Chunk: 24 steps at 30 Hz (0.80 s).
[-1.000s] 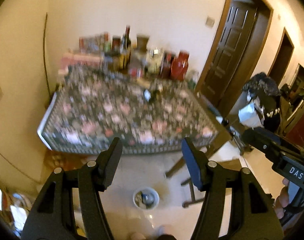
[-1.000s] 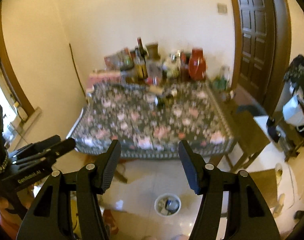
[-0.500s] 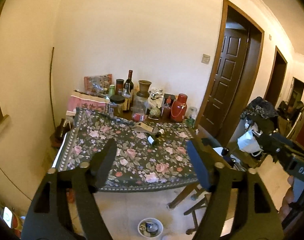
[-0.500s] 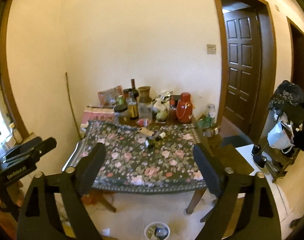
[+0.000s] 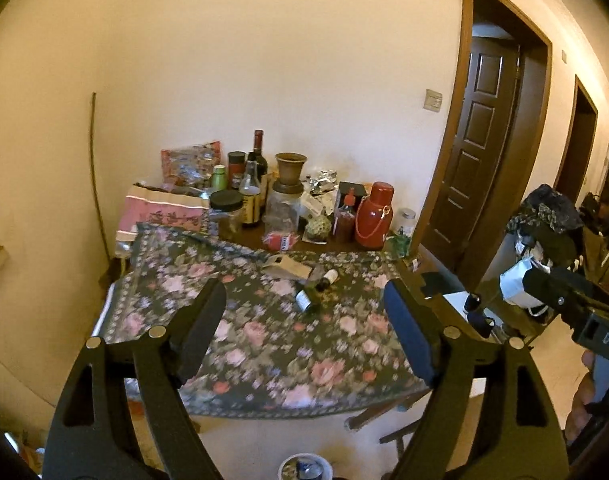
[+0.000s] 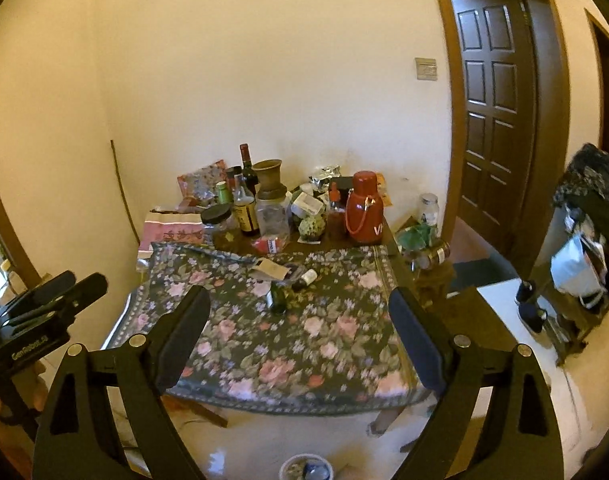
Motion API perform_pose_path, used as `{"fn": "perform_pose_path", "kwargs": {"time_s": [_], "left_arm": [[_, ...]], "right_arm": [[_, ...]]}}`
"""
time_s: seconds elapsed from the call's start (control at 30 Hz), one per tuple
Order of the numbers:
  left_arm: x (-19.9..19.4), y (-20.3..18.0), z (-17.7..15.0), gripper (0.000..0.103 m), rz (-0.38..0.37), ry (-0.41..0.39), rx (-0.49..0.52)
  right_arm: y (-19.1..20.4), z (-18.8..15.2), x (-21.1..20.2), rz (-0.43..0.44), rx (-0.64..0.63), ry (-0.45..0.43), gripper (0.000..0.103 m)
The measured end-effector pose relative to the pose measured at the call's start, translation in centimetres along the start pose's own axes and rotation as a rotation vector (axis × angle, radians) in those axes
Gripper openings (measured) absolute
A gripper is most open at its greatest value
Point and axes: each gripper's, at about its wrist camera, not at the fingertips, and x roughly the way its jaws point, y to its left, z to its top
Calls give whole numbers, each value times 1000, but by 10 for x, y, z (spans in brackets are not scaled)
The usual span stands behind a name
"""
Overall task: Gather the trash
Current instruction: 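Move both open tools back up toward the table, then grasp the green spray bottle with the left tool while the right tool grasps the small dark bottle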
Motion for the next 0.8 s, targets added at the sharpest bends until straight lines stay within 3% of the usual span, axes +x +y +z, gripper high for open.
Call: {"fn": "perform_pose_path", "kwargs": {"time_s": [0.37, 0.57, 0.8], "left_arm": [[97, -50, 37, 81, 52, 21, -34], [160, -44, 37, 81, 54, 114, -28], [252, -17, 24, 81, 21, 282, -5]], "right_arm": [[-39, 45, 77, 66, -66, 70, 89], [-42, 51, 123, 59, -75, 154, 89], [-36, 49, 182, -76, -45, 239, 89]]}}
